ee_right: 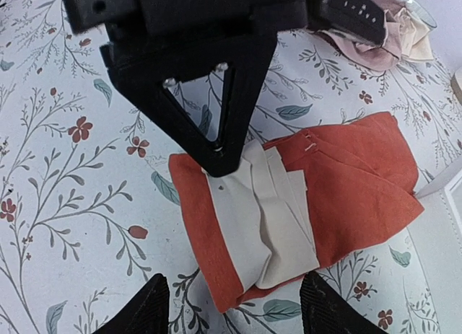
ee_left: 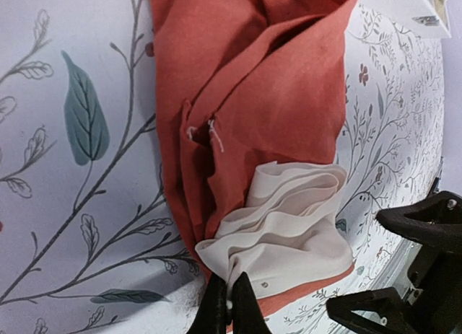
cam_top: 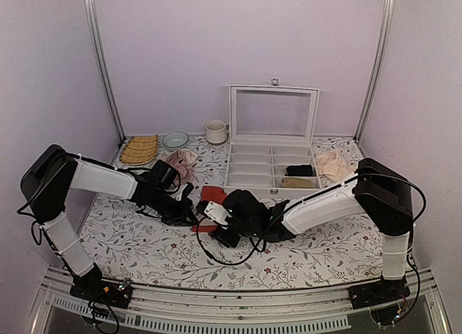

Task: Roll the underwear
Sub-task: Roll the underwear at the center of the board.

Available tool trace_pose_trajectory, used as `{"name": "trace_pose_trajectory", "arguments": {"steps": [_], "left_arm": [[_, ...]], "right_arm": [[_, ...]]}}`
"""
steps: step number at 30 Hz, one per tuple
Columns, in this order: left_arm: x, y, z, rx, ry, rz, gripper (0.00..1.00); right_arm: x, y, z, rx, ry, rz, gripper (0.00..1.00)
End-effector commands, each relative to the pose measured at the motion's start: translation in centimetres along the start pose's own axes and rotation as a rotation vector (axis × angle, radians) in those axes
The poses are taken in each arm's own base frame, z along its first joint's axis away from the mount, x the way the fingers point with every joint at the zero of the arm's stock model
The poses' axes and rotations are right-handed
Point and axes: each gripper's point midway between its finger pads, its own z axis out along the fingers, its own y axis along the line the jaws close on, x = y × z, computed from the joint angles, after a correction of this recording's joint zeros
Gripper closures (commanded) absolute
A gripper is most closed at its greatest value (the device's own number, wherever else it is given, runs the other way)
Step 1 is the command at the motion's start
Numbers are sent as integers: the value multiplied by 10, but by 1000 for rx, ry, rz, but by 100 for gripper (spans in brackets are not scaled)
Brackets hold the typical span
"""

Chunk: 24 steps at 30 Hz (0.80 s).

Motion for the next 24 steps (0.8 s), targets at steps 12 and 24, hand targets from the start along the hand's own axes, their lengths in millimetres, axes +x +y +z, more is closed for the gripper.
{"name": "trace_pose_trajectory", "arguments": {"steps": [12, 24], "left_arm": [[2, 1, 4, -22, 10, 17, 100], [2, -1, 5, -19, 15, 19, 100]], "right_arm": [[-84, -4, -51, -21, -222, -50, 37], [-63, 17, -21, -73, -164, -136, 38]]}}
